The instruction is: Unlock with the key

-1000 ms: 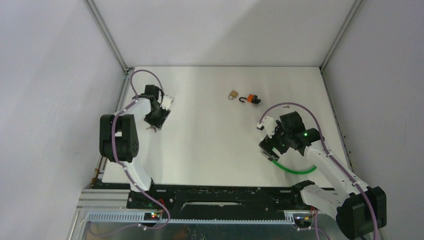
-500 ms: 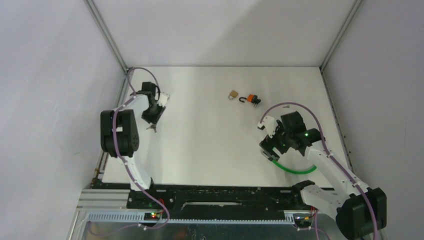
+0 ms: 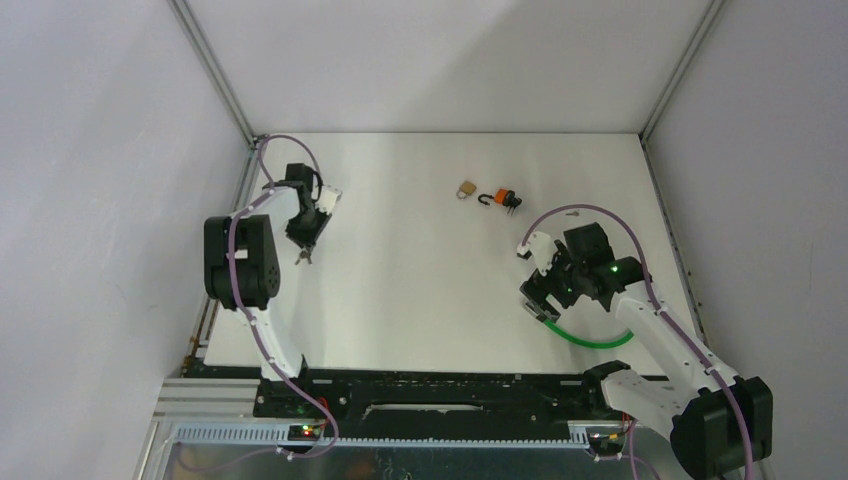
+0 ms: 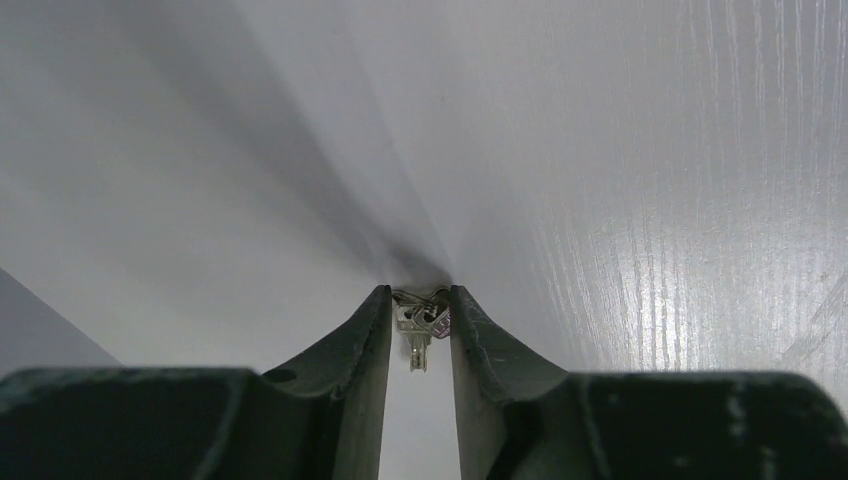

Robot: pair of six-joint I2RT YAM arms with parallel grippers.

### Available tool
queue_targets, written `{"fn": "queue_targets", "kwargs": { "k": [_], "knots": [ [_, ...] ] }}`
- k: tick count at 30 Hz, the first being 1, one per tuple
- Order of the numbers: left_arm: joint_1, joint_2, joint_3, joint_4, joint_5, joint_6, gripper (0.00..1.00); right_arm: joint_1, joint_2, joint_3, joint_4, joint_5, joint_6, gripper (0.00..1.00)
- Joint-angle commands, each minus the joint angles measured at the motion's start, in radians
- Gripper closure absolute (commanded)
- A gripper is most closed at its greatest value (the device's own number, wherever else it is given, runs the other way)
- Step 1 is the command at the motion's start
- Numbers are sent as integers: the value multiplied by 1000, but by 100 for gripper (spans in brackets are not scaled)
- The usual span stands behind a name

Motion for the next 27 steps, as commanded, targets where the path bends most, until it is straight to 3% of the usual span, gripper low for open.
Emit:
{"fn": "queue_targets", "kwargs": {
  "k": [1,20,27],
  "knots": [
    [9,14,51,-18,26,16,71,-5,-17,3,-2,-17,-13,9],
    [15,-16,42,-53,161,6,100,-12,-21,3,-6,-24,-15,9],
    [14,-74,6,-59,265,-6,100,-13,-20,3,-7,-25,-16,9]
  ]
}}
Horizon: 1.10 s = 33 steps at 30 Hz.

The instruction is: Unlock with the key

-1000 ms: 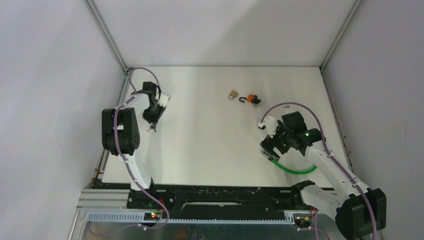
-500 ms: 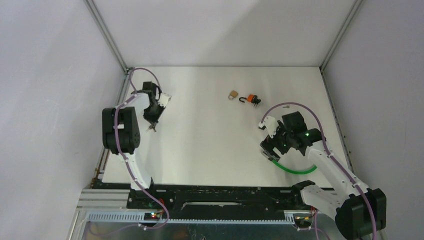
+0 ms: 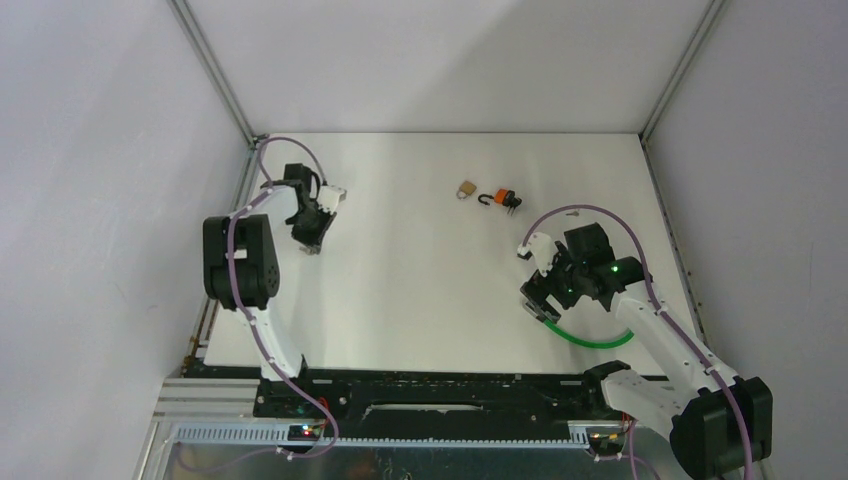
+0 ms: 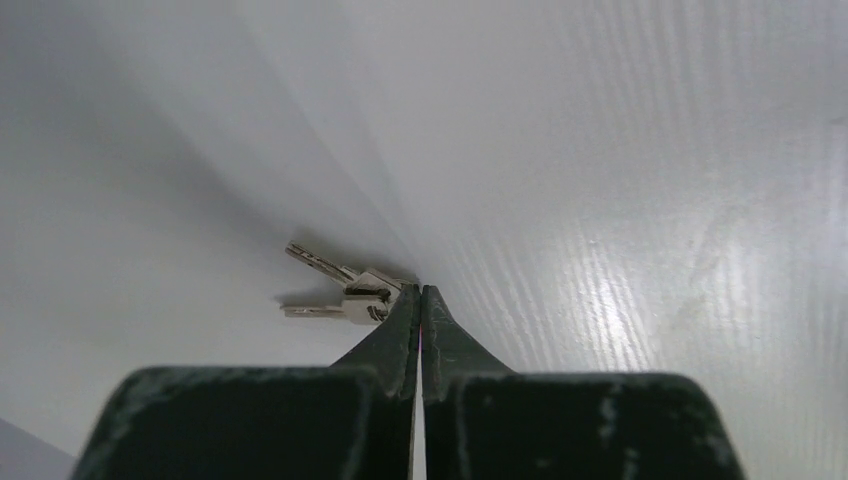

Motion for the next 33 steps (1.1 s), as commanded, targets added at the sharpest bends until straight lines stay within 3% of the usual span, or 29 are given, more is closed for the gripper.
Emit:
{"fn": "queue_targets", "kwargs": {
  "k": [1,10,13,14,18,21,26,33],
  "knots": [
    [4,-94,-11,-14,115,-6,100,-6,-18,3,6,-14,-15,9],
    [-15,-218,-59,-72,295,-15,100,6,-12,3,12,-10,-14,9],
    [-23,-270,-95,-57,280,-20,100,8,-15,3,14,-7,-11,9],
    [-23,-286,-106,-38,241,-25,97,8,-15,3,14,-7,-12,9],
    [-22,-289,-115,19,43,-46,60,20,-1,3,19,4,-10,9],
    [-22,-253,-103,27,-26,-34,46,29,5,3,20,10,-8,9],
    [-22,-174,-75,43,-80,-23,39,31,-1,3,18,13,-7,9],
    [-22,-94,-53,62,-93,28,39,19,-5,3,12,3,-10,9]
  ]
}}
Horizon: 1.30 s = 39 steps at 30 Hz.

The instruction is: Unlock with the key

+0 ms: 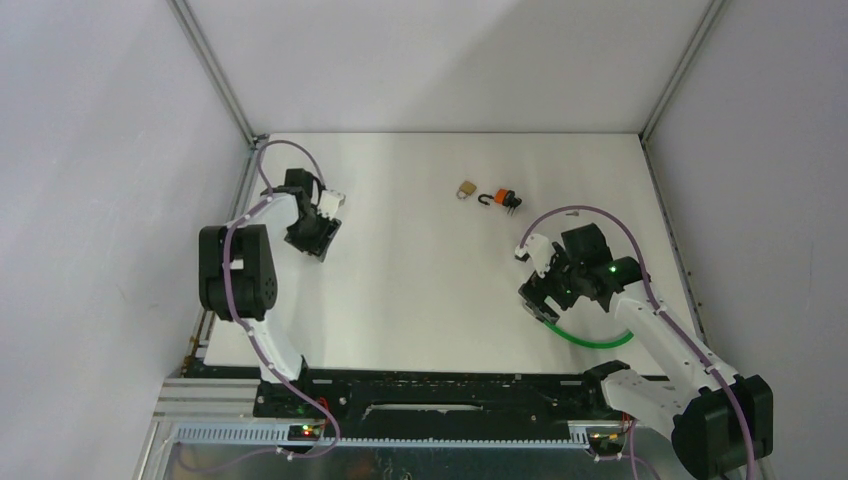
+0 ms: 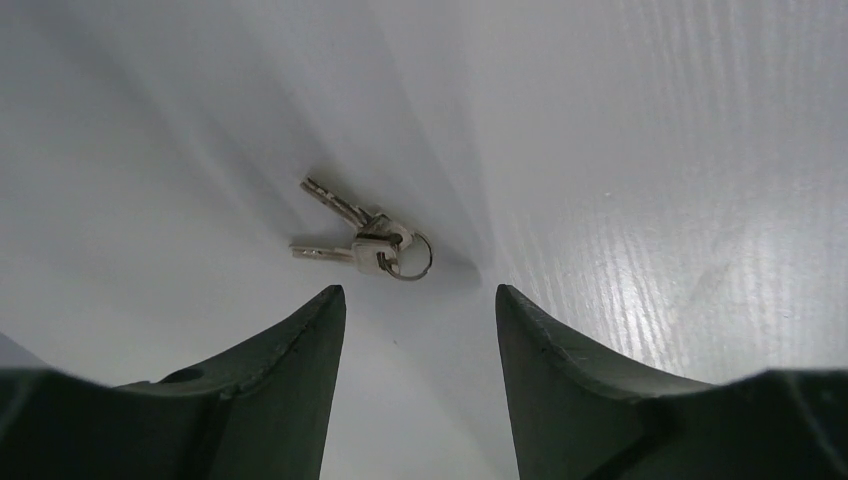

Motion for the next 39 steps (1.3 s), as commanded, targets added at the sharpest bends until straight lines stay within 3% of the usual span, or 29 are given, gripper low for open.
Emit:
{"fn": "queue_targets", "kwargs": {
  "k": [1,27,39],
  "knots": [
    [0,19,41,37,-26,52,39,-7,-9,3,11,1,-10,9],
    [0,90,90,3,29,166,50,-21,-10,3,7,-7,-11,9],
    [0,94,63,-10,66,190,76,-23,-3,3,7,-7,-11,8]
  ]
}}
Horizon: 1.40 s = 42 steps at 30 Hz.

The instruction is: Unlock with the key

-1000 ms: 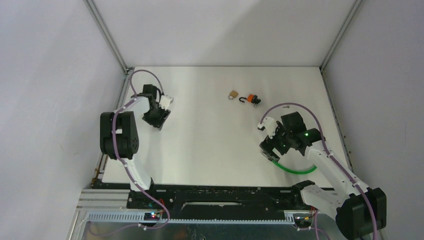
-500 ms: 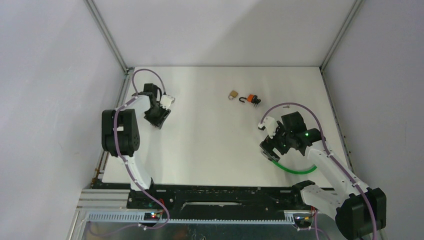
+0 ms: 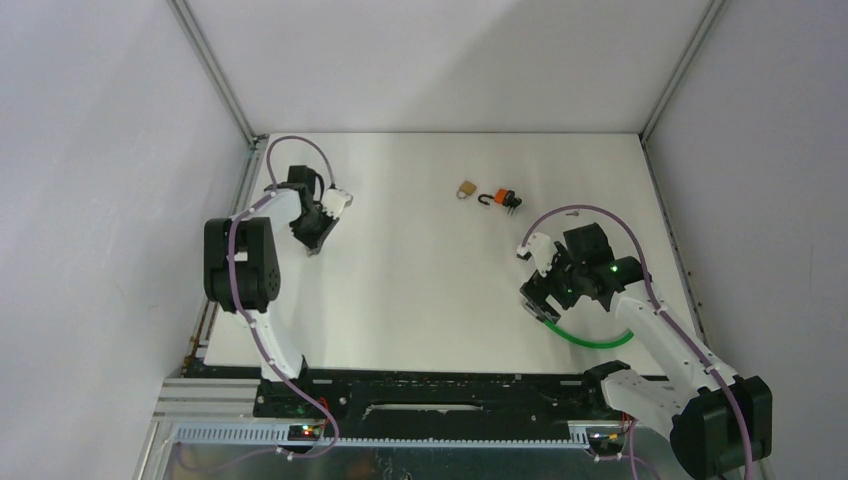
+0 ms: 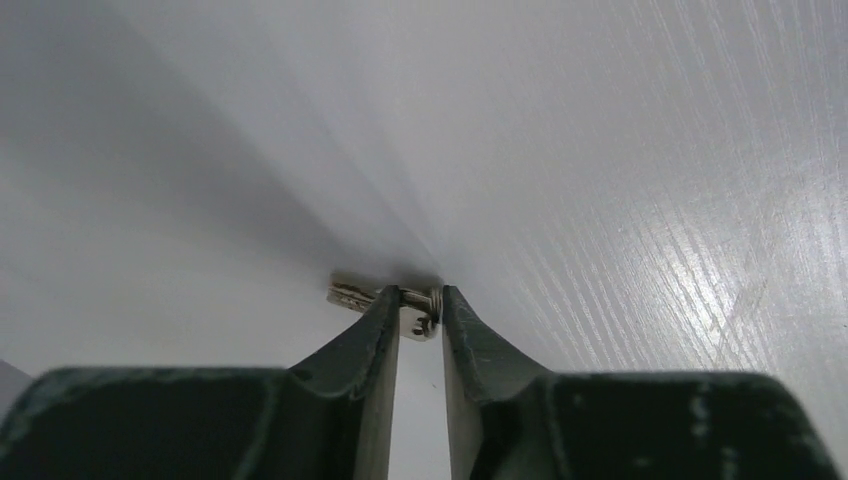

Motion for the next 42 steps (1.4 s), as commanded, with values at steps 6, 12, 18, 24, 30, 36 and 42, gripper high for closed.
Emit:
{"fn": "queue_targets", "kwargs": {
  "k": [6,12,18,24,30,36,42],
  "knots": [
    [0,-26,-28,-16,81,10,87,-1,3,3,7,-5,-11,8],
    [-1,-52,-61,-12,112,-9,98,1,8,3,8,-2,-10,8],
    [-3,-102,-73,-25,168,-31,100,7,11,3,9,-1,-10,8],
    [-9,-208,-93,-59,302,-70,100,18,-16,27,4,-35,-2,8],
    [-89,-343,-109,-118,514,-125,100,25,-52,160,10,-239,0,8],
    [-193,-466,-25,-126,856,-215,100,55,3,320,190,-552,59,6],
    [-357,-530,27,85,1026,-445,100,110,96,346,444,-702,170,10]
  ]
}}
